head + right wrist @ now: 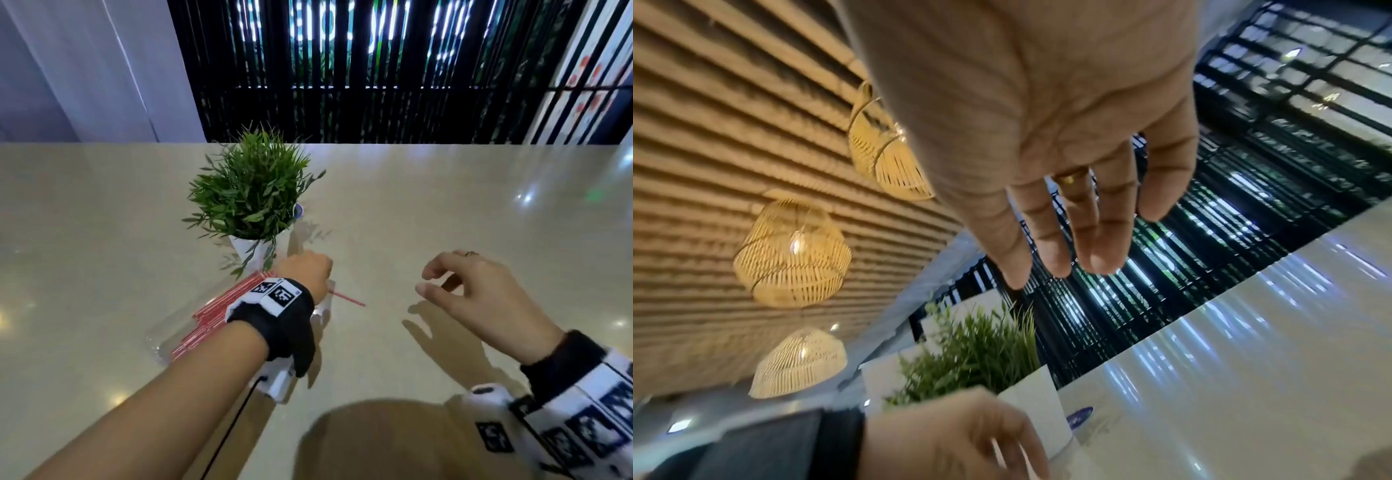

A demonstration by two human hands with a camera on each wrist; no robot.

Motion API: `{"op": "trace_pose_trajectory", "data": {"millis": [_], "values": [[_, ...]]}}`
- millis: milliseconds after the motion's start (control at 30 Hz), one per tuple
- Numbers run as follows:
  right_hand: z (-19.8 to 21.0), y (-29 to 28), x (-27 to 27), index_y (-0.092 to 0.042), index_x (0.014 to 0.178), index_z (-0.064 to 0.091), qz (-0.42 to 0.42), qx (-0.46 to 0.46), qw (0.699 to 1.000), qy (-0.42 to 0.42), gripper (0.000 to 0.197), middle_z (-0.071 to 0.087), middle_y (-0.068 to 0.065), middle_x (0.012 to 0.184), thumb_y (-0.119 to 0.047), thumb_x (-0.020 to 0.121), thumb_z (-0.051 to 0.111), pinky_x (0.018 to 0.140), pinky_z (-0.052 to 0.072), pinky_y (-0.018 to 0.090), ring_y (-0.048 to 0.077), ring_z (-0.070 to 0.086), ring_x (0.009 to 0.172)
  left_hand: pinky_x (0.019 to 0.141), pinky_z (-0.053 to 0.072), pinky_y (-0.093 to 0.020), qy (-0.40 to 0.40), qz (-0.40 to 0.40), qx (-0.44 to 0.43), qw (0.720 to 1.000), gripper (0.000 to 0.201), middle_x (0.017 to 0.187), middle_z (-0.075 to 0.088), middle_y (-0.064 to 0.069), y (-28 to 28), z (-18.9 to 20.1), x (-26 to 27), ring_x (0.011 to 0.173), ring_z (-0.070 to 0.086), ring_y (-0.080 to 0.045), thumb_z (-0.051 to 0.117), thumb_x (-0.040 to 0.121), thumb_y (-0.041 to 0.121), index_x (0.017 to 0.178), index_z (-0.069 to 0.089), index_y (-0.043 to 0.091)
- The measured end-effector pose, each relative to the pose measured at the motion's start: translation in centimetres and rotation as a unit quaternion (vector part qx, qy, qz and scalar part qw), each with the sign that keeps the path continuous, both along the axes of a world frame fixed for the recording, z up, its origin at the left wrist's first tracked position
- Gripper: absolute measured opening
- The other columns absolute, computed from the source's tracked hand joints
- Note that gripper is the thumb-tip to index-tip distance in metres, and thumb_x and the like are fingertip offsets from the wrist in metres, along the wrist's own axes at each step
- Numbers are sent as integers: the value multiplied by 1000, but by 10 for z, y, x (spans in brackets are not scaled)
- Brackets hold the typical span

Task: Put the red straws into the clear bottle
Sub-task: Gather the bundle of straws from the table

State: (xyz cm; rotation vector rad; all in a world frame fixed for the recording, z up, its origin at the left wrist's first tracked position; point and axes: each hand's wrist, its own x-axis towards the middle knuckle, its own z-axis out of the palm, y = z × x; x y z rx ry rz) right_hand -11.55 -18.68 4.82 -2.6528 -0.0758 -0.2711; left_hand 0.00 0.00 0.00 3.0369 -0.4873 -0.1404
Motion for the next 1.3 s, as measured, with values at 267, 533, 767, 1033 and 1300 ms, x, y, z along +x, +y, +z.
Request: {"op": "trace_pose_trajectory", "data": {"millis": [267, 533, 767, 1033, 1300], "values": [[5, -22, 7, -21, 90, 62, 4, 58, 998, -19, 14, 63, 0, 95, -33, 82, 59, 78, 47, 41, 16, 60, 83, 78, 46, -34, 5, -14, 31, 999, 28, 110, 62, -8, -3, -25, 11, 101, 58, -31, 53, 78, 12, 100, 62, 25], [-2, -16, 20, -22, 92, 61, 2, 64, 998, -16, 14, 62, -1, 98, -32, 82, 58, 77, 46, 40, 17, 60, 87, 79, 40, -37, 51, -27, 32, 998, 23, 117, 55, -18, -5, -23, 18, 106, 54, -35, 43, 85, 1, 98, 59, 9], [-7, -7, 30, -22, 90, 61, 14, 60, 998, -15, 13, 63, -1, 97, -32, 83, 58, 78, 48, 42, 18, 60, 87, 75, 43, -38, 21, -22, 9, 999, 18, 104, 60, -16, 5, -23, 14, 89, 56, -33, 44, 88, 13, 105, 46, 8], [-6, 15, 38, -19, 82, 63, 46, 95, 994, -13, 12, 65, -3, 78, -29, 83, 58, 75, 50, 44, 21, 59, 77, 76, 42, -33, 18, -11, -173, 985, 44, 93, 56, -13, 26, 21, -6, 87, 51, -28, 32, 84, -8, 124, 42, 6], [-27, 78, 53, -15, 81, 59, 129, 118, 982, 68, 13, 65, 7, 79, -28, 83, 58, 76, 50, 42, 26, 59, 77, 57, 31, -27, -35, -43, -287, 956, 27, 66, 42, 3, 99, 49, -70, 59, 37, -12, 34, 95, 30, 85, 45, 8]]}}
